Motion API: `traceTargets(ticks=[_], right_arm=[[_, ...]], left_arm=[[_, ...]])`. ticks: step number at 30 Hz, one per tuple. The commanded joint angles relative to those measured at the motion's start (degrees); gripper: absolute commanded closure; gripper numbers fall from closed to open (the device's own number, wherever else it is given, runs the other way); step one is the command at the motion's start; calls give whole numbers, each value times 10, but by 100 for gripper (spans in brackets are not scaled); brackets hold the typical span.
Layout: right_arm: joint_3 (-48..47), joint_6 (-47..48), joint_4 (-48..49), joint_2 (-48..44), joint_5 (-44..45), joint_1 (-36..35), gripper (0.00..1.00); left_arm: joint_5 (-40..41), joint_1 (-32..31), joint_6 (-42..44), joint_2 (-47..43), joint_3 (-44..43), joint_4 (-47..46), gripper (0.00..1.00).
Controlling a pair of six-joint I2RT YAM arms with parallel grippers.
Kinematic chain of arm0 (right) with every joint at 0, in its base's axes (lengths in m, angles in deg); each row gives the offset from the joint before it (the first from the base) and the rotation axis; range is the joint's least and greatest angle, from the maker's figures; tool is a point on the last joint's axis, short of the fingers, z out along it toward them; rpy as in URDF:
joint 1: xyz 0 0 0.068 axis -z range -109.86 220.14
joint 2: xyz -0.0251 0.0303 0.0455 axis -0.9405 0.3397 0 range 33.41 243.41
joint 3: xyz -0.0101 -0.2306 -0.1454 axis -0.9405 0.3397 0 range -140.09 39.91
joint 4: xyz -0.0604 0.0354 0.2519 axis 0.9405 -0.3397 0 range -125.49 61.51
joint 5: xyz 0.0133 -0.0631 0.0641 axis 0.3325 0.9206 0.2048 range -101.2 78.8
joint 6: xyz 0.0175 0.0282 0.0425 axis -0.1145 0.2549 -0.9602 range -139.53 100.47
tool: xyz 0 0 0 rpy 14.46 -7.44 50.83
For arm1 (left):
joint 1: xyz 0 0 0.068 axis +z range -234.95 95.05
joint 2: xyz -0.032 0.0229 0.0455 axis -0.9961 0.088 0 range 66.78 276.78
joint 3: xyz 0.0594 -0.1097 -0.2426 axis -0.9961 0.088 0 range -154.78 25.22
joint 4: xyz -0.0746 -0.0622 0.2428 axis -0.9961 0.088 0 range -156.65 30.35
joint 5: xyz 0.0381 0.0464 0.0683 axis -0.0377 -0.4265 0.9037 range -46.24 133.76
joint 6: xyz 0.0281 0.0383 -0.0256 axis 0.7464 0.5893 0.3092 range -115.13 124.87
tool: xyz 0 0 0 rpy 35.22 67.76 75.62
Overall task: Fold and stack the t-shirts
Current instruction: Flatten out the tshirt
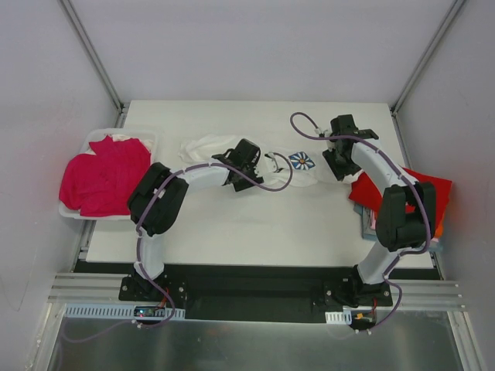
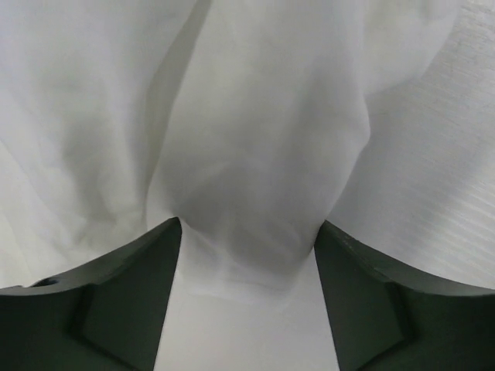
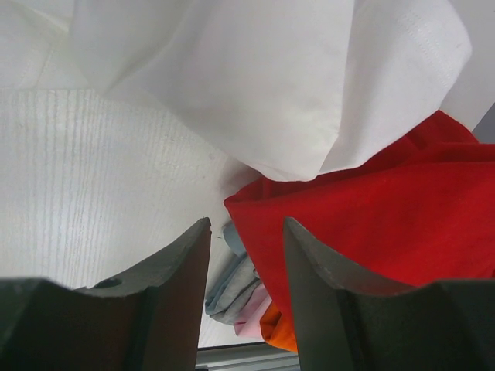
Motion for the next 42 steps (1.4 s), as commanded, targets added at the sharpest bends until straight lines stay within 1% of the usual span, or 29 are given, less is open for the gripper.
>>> traceTargets(ticks=[1, 2, 5, 6, 7, 8, 11, 14, 15, 17, 18, 20, 21, 24, 27, 31, 38, 42], right_arm=[[-1, 0, -9, -38, -5, -1, 55], [-1, 0, -9, -38, -5, -1, 55], [3, -1, -9, -41, -8, -1, 55], [3, -1, -8, -41, -7, -1, 55], [3, -1, -9, -42, -8, -1, 55], [3, -2, -9, -42, -8, -1, 55], [9, -4, -9, -44, -10, -1, 56], [17, -5, -4, -46, -9, -1, 56], [24, -5, -2, -48, -11, -2, 56], [32, -6, 2, -51, -10, -1, 57], [41, -6, 5, -52, -9, -1, 57], [50, -6, 12, -53, -8, -1, 57], [52, -7, 14, -54, -7, -1, 57], [58, -10, 13, -54, -9, -1, 57], [61, -12, 8, -61, -11, -2, 58], [72, -13, 5, -77, -15, -2, 58], [70, -19, -35, -85, -72, -7, 58], [82, -17, -45, -98, -86, -32, 57]], left_arm=[[9, -2, 3, 21, -17, 13, 41], [10, -2, 2, 21, -17, 13, 51], [14, -2, 2, 17, -14, 14, 73], [18, -2, 1, 12, -11, 14, 89], [20, -2, -2, 9, -10, 14, 98], [23, -2, -3, 5, -8, 14, 100], [35, -1, -7, -26, 3, 14, 100], [53, -2, -12, -85, 16, 17, 100], [63, -3, -11, -122, 20, 18, 100], [83, -2, -9, -163, 24, 29, 100], [88, -2, -7, -207, 27, 32, 100], [100, -2, -5, -248, 27, 41, 100], [103, -2, -3, -285, 26, 44, 100], [121, -2, 9, -335, 22, 49, 100], [142, -2, 21, -358, 20, 50, 100], [146, -2, 24, -373, 25, 50, 100], [152, -1, 27, -353, 16, 49, 100], [159, 1, 35, -328, -3, 49, 100]])
